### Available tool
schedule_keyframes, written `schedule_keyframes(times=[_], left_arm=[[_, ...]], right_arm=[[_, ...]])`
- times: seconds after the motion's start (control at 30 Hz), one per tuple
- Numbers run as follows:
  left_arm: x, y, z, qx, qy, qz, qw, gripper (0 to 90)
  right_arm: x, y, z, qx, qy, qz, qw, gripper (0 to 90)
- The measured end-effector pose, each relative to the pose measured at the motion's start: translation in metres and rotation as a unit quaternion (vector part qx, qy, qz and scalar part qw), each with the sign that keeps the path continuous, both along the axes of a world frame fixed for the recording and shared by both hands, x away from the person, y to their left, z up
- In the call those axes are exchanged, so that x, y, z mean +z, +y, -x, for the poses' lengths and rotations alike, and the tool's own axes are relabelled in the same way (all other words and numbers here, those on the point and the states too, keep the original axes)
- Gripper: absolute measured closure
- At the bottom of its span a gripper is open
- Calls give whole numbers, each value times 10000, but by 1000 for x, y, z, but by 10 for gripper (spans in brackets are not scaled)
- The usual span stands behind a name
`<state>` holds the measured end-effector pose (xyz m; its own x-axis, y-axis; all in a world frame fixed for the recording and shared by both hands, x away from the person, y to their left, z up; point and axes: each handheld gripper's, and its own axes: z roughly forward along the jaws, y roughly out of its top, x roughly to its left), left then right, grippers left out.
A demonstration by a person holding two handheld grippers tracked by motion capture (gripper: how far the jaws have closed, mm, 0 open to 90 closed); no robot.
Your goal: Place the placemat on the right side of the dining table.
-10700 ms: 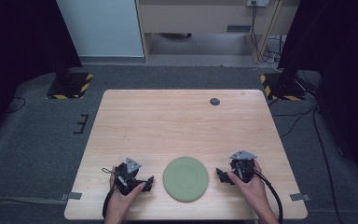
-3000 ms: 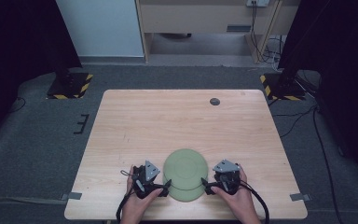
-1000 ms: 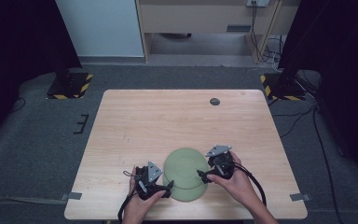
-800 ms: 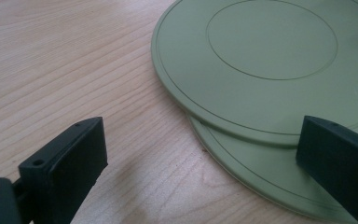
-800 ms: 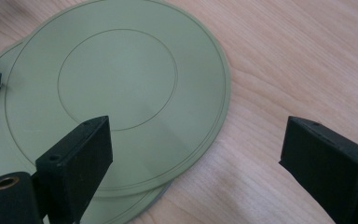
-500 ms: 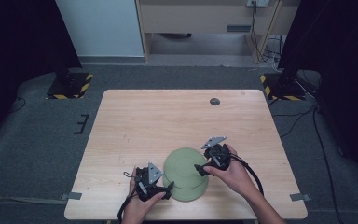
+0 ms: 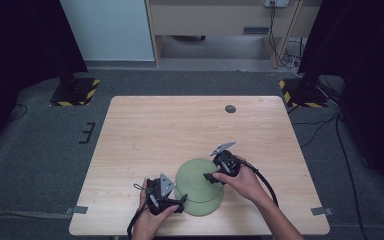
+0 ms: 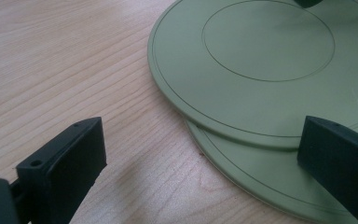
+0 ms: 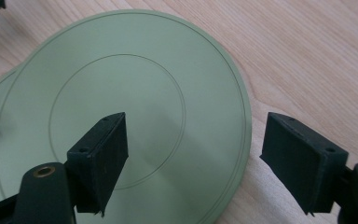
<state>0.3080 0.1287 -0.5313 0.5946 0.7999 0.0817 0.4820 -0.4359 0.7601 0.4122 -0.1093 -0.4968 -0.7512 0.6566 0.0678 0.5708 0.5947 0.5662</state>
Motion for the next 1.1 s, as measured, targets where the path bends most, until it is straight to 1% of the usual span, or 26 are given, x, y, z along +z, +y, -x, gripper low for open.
schedule_keyframes(times=[0.13, 0.23, 0.47, 0.7, 0.9, 1.03, 1.1], left_arm=[[0, 1, 0, -21, 7, -4, 10000, 11], [0, 2, 0, -22, 17, 8, 10000, 11], [0, 2, -1, -8, 18, 19, 10000, 9], [0, 1, -1, -6, 22, 17, 10000, 8], [0, 1, -1, 0, 22, 10, 10000, 8], [0, 1, -1, 13, 30, 16, 10000, 4], [0, 1, -1, 17, 39, 23, 10000, 3]], right_arm=[[-5, 2, -6, -88, 154, -84, 9998, 219], [-8, 4, -9, -104, 248, -136, 9995, 215], [-12, 5, -14, -126, 390, -193, 9990, 211], [-15, 5, -18, -136, 619, -357, 9974, 218], [-16, 5, -20, -170, 686, -421, 9966, 215], [-16, 6, -19, -165, 676, -412, 9967, 218], [-16, 6, -19, -151, 631, -405, 9971, 231]])
